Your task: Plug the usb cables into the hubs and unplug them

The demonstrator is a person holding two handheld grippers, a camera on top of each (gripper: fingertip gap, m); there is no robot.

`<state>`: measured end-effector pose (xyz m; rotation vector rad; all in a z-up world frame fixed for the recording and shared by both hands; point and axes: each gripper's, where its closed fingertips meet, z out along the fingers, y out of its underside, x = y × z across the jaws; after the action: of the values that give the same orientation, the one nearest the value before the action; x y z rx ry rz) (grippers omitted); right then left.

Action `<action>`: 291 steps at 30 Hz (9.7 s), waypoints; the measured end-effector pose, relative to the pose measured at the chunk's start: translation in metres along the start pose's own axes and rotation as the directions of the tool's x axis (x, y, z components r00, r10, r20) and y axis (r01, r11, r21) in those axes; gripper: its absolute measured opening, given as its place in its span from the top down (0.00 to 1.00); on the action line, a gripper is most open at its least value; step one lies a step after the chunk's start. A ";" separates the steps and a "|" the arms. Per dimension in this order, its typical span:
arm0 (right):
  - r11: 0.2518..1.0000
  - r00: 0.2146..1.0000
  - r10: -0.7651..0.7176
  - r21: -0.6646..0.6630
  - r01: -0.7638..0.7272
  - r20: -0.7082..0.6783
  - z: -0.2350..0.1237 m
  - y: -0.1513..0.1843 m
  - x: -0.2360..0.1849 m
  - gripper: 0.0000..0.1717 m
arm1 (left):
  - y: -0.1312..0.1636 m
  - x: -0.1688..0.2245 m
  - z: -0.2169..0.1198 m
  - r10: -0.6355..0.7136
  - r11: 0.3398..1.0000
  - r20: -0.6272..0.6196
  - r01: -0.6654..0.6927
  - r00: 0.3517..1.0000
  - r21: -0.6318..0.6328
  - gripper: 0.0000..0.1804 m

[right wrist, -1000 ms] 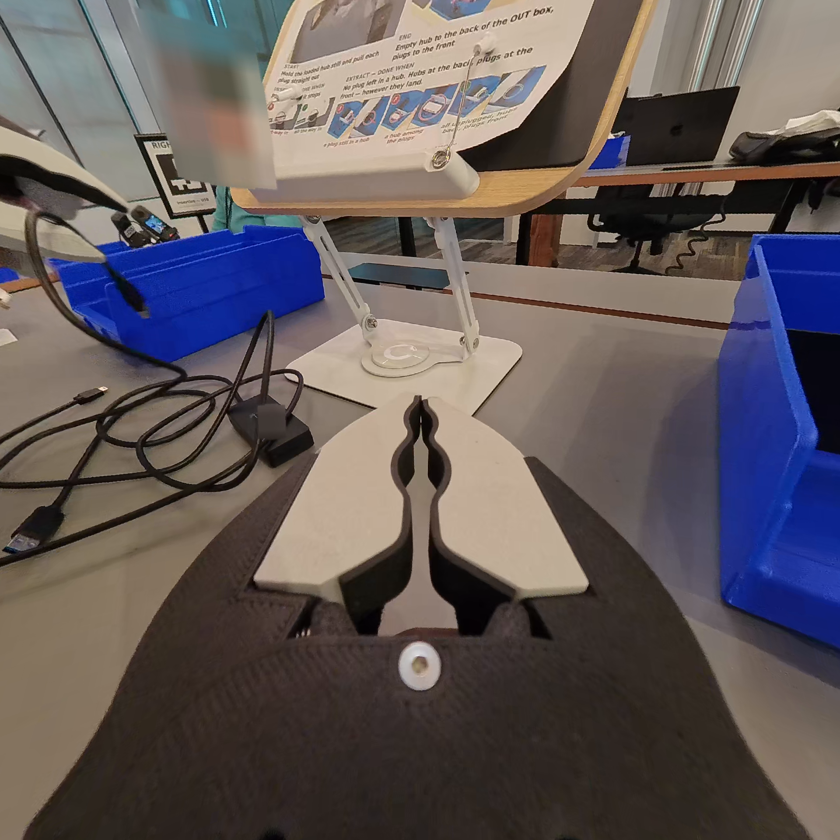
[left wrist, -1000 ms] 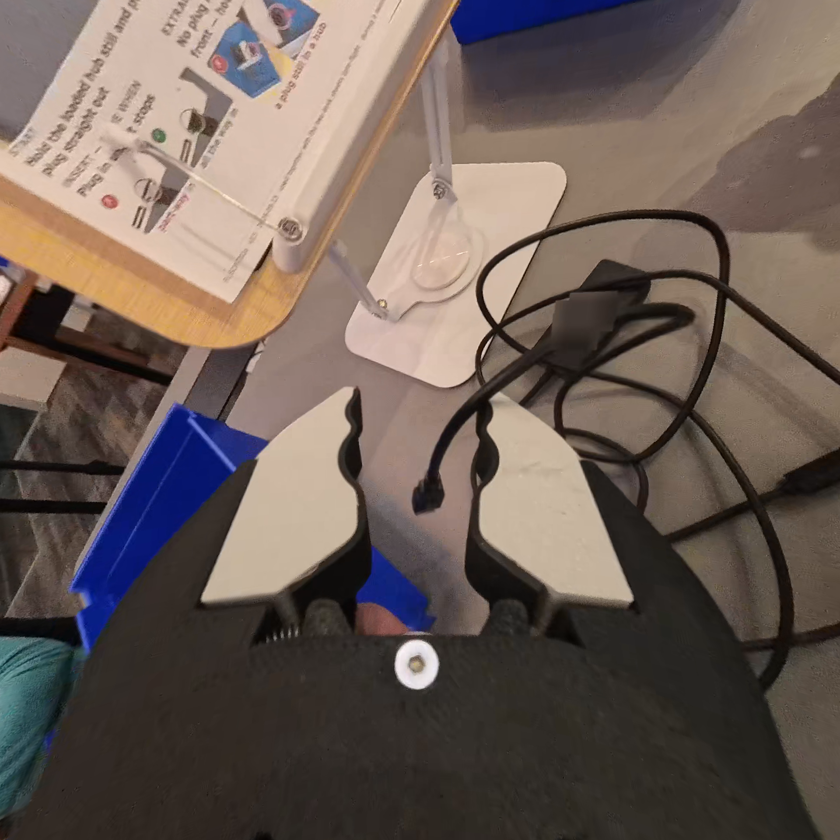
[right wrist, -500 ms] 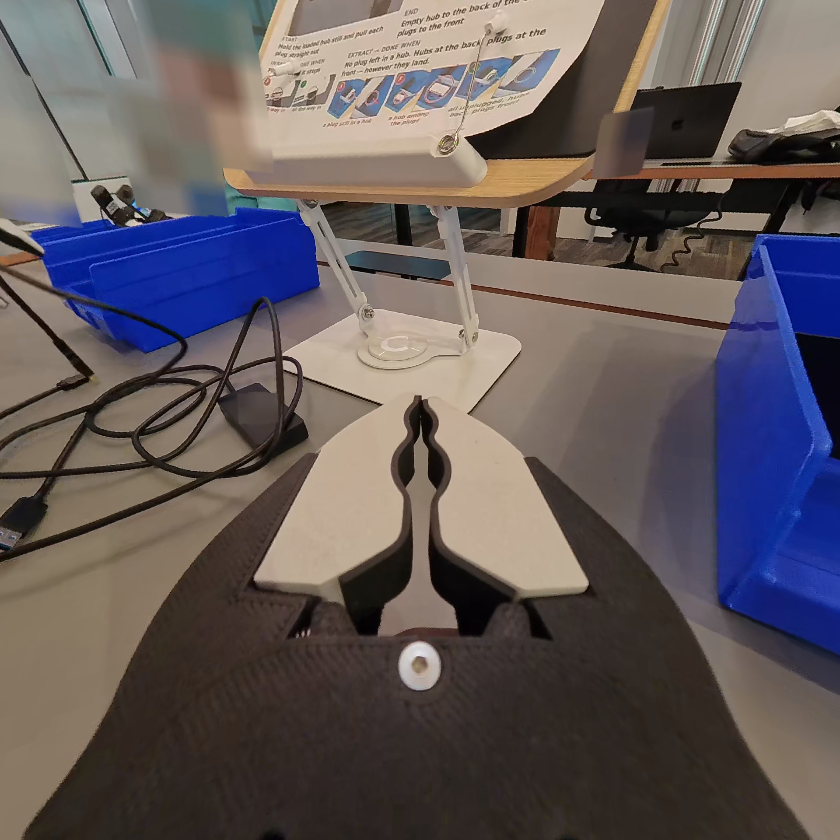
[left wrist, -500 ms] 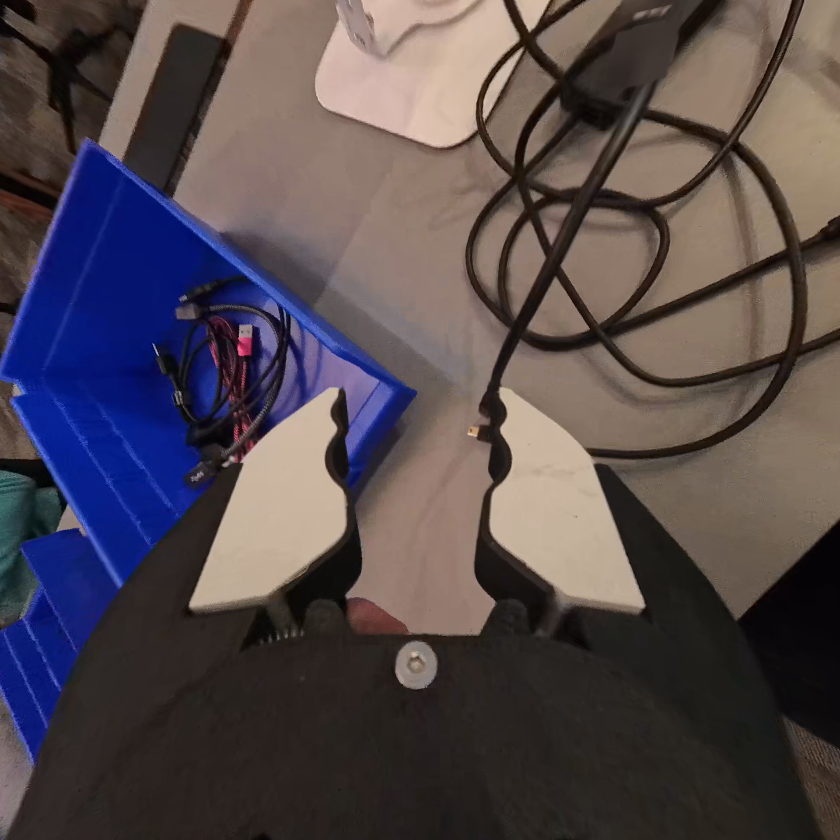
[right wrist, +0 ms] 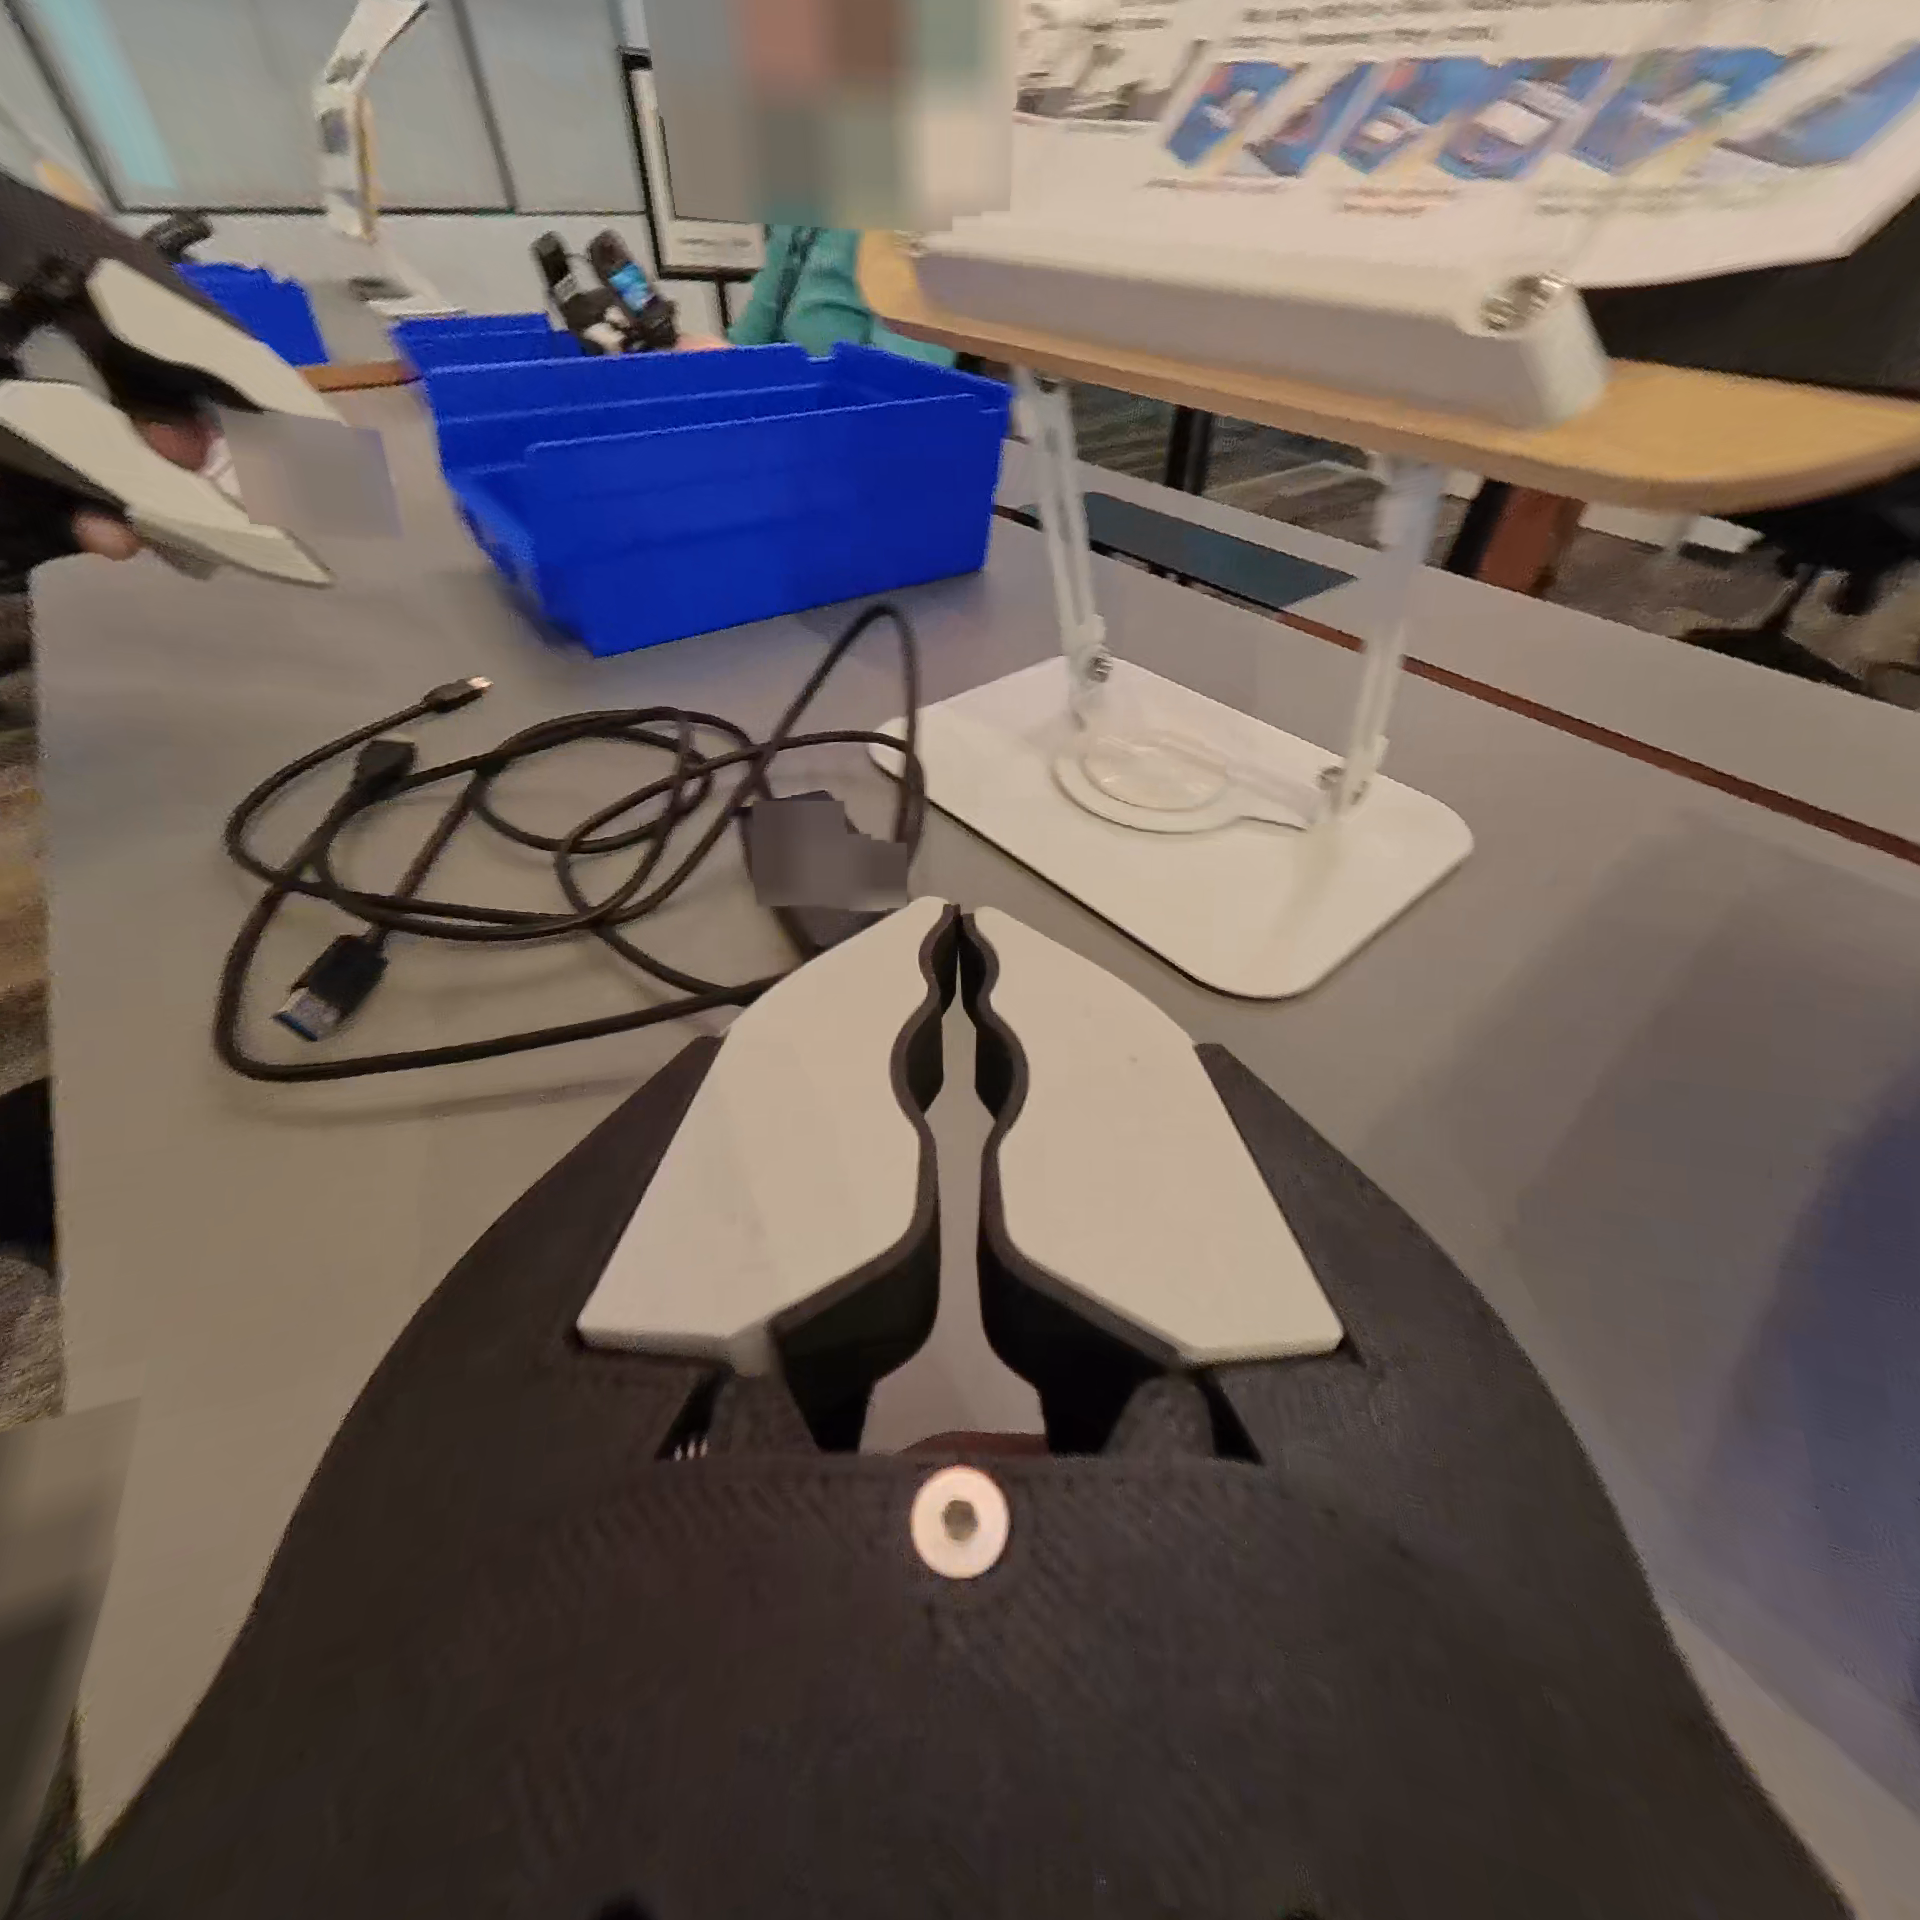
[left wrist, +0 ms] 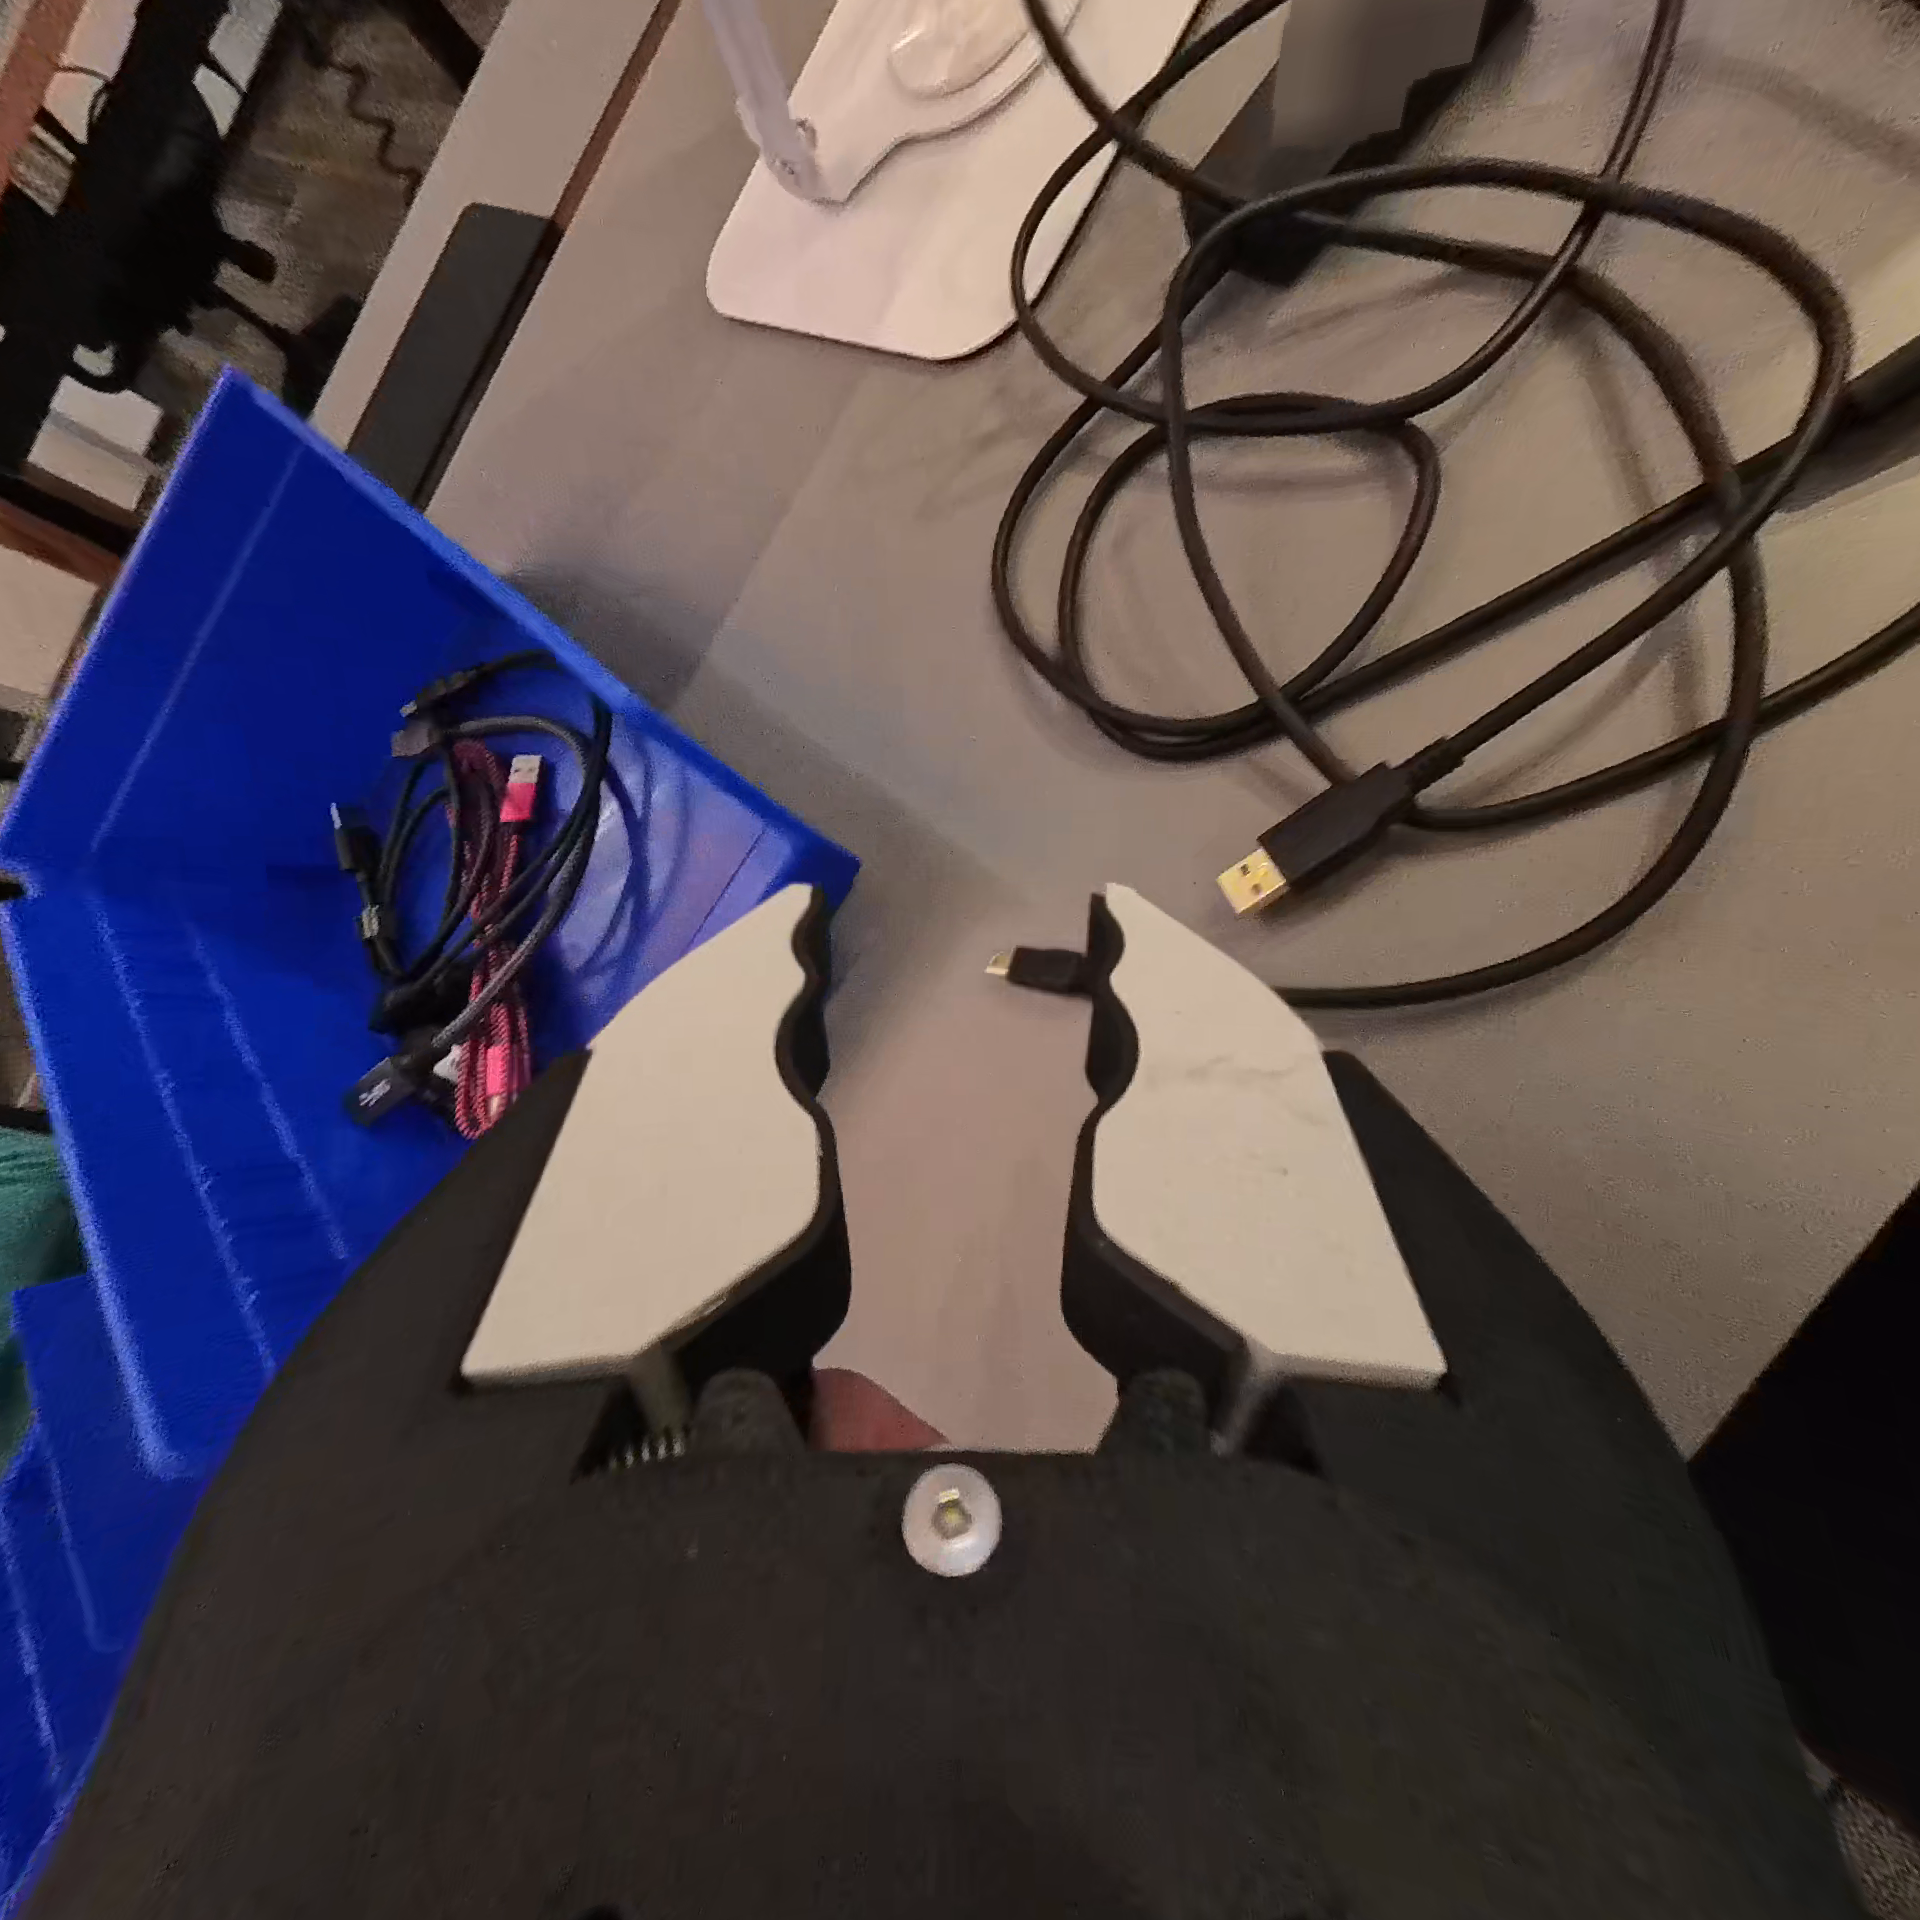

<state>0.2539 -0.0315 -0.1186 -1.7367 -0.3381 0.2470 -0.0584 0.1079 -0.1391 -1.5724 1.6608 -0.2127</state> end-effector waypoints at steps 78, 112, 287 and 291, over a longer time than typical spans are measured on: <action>0.936 0.973 0.001 -0.343 0.081 0.231 -0.038 0.059 0.012 0.96 | -0.157 0.099 0.197 0.360 0.930 -0.580 -0.326 0.730 0.167 0.77; 0.763 0.799 -0.594 -0.246 0.597 0.097 -0.001 -0.033 0.006 0.96 | -0.215 0.043 0.042 0.307 0.598 -0.815 0.567 0.492 0.567 0.78; 0.650 0.651 -0.758 -0.050 0.759 0.039 0.025 -0.058 -0.036 0.90 | -0.250 0.084 0.062 0.221 0.640 -0.663 0.406 0.716 0.652 0.76; 0.619 0.623 -0.782 -0.096 0.780 0.013 0.025 -0.058 -0.034 0.90 | -0.252 0.096 0.065 0.210 0.672 -0.686 0.407 0.696 0.619 0.88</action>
<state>0.2082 -0.0108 -0.0668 -1.5153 -1.0693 -0.4523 0.1853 -0.0038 -0.0663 -0.9415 1.6570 -1.5661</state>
